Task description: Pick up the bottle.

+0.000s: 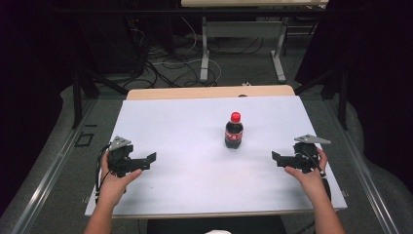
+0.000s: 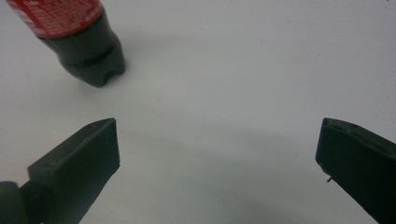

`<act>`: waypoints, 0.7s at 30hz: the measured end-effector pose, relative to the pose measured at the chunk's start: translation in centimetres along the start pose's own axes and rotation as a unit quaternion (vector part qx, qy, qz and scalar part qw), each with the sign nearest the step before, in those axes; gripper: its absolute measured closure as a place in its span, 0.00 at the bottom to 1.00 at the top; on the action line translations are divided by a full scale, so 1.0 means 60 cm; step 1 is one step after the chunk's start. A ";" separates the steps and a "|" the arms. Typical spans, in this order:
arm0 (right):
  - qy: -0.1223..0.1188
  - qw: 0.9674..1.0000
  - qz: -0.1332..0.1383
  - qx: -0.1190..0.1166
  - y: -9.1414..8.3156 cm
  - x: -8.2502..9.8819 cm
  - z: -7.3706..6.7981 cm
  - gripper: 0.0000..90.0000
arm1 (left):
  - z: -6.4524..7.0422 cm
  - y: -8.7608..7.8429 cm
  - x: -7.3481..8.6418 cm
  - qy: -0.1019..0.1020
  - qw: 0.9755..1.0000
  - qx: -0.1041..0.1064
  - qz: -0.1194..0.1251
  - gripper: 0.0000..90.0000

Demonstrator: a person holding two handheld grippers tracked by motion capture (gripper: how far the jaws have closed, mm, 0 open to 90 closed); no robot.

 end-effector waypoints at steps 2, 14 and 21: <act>-0.007 1.000 0.008 -0.011 -0.004 -0.013 -0.015 0.00 | 0.009 -0.003 -0.003 0.002 1.000 0.004 0.002 0.01; -0.069 0.996 0.027 -0.054 0.020 -0.074 -0.091 0.02 | 0.051 -0.012 -0.012 0.015 1.000 0.023 0.007 0.02; -0.100 0.993 0.015 -0.064 0.050 -0.090 -0.114 0.04 | 0.060 -0.009 -0.010 0.021 0.999 0.027 0.003 0.02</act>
Point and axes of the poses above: each handheld gripper's, and its own axes: y roughly forward along the jaws, x roughly out of its underside, z roughly to its right, the point moved 7 cm from there along y, roughly forward along the jaws, and after that the axes turned 7 degrees about -y, right-handed, at the moved point
